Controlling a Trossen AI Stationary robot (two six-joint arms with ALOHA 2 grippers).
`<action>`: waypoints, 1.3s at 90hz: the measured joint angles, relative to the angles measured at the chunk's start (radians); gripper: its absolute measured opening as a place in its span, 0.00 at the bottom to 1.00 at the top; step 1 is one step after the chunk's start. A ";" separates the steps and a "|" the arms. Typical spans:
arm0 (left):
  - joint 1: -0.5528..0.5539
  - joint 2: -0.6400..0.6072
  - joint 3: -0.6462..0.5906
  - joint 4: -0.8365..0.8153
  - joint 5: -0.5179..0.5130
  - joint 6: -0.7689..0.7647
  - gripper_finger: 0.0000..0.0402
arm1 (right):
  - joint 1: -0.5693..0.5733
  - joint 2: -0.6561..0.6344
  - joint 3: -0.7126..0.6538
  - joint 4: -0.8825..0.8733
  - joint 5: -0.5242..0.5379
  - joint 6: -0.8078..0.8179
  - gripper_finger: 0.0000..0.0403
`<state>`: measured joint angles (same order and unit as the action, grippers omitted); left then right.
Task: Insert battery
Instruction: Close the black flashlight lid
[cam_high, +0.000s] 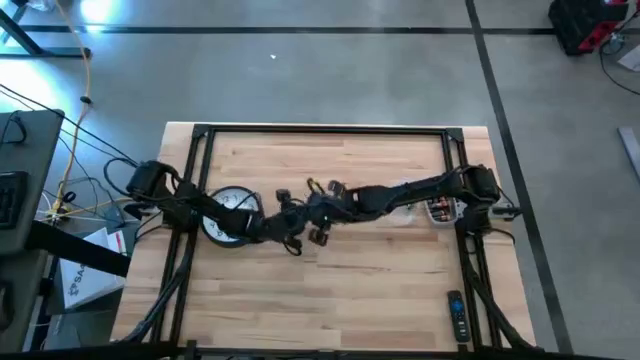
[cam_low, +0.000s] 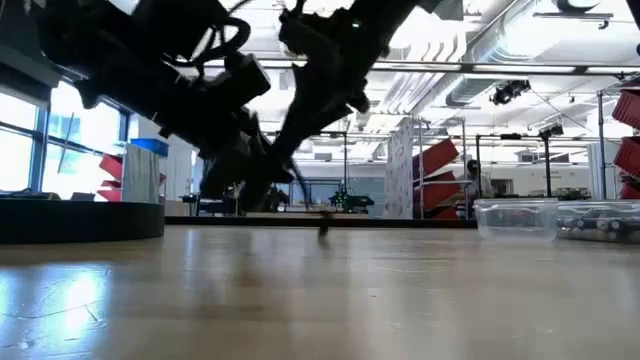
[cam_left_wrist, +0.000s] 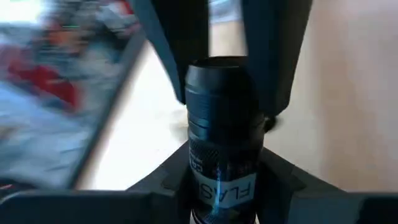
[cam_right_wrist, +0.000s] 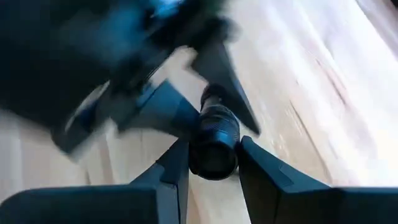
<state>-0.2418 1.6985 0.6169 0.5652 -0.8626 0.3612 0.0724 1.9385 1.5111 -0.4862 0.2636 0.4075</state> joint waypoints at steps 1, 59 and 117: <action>-0.004 0.000 0.000 0.001 -0.021 0.006 0.25 | -0.004 0.000 0.003 -0.001 -0.005 0.017 0.20; 0.042 -0.005 0.004 -0.017 0.244 -0.080 0.25 | 0.030 0.003 0.158 -0.249 -0.140 -0.467 0.53; 0.137 0.051 -0.001 0.077 0.852 -0.143 0.25 | 0.148 0.002 0.126 -0.355 0.007 -0.967 0.50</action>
<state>-0.1044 1.7494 0.6163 0.6423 -0.0108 0.2187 0.2208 1.9400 1.6367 -0.8410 0.2704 -0.5594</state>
